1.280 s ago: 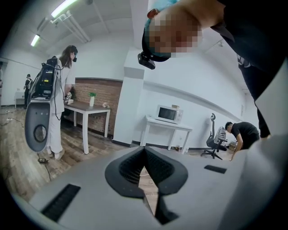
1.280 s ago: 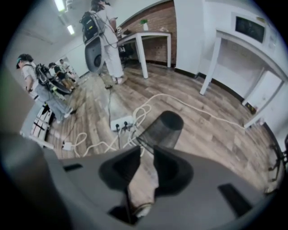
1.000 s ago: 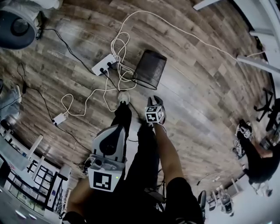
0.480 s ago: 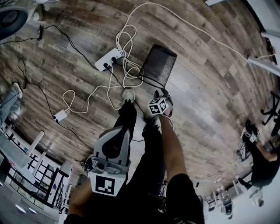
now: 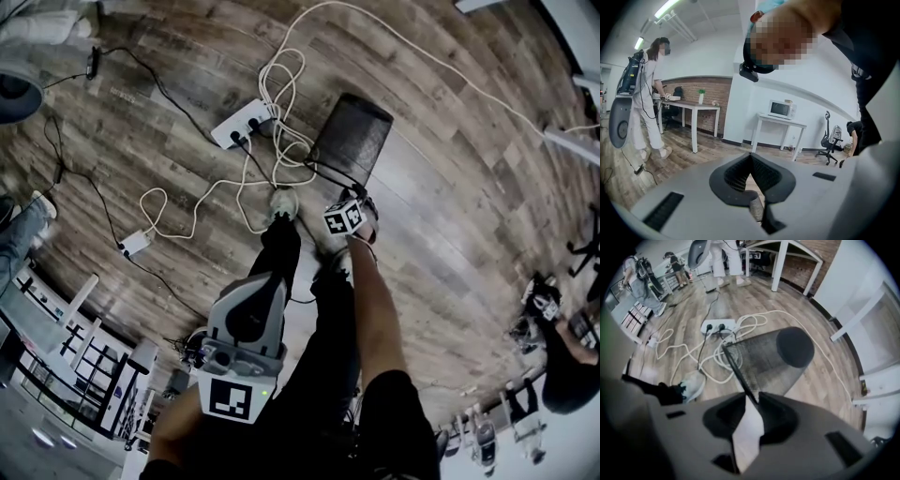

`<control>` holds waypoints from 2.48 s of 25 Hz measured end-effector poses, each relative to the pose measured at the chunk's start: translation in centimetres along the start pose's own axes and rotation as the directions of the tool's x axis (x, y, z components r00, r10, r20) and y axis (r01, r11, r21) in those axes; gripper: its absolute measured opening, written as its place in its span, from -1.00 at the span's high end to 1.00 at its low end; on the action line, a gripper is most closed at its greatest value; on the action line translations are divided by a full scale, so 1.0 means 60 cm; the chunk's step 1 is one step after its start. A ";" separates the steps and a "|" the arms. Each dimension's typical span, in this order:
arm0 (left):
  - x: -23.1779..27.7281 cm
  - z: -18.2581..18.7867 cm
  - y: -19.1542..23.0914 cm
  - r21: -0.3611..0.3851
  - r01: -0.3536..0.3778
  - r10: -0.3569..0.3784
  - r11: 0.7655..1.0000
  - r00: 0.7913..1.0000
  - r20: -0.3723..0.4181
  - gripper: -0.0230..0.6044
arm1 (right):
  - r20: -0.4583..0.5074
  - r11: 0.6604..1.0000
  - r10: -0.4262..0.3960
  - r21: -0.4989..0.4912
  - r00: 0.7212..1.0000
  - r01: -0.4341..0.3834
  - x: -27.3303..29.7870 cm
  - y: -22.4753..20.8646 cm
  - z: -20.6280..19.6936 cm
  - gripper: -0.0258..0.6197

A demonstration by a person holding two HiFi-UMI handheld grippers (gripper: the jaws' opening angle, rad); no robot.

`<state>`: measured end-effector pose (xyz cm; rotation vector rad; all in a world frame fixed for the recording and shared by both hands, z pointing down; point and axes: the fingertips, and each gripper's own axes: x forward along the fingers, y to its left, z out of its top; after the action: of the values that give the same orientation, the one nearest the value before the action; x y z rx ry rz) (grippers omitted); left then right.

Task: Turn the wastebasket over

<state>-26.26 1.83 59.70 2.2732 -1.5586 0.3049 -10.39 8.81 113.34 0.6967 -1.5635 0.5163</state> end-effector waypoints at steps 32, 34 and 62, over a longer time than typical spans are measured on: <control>0.021 -0.086 0.005 -0.203 -0.023 -0.008 0.979 0.989 -0.151 0.59 | 0.160 0.918 0.230 0.293 0.960 -0.269 -0.163 -0.114 0.047 0.74; 0.023 -0.118 0.010 -0.211 -0.028 -0.012 0.977 0.983 -0.185 0.50 | 0.159 0.889 0.260 0.346 0.952 -0.300 -0.178 -0.108 0.036 0.75; 0.033 -0.350 -0.036 -0.393 0.012 -0.279 0.919 0.723 -0.632 0.29 | 0.360 0.818 0.275 0.399 0.891 -0.414 -0.758 -0.166 0.081 0.75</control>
<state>-22.91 9.56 79.14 1.6851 -0.9367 0.6580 -5.54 4.34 66.98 0.8800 -1.8779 1.1402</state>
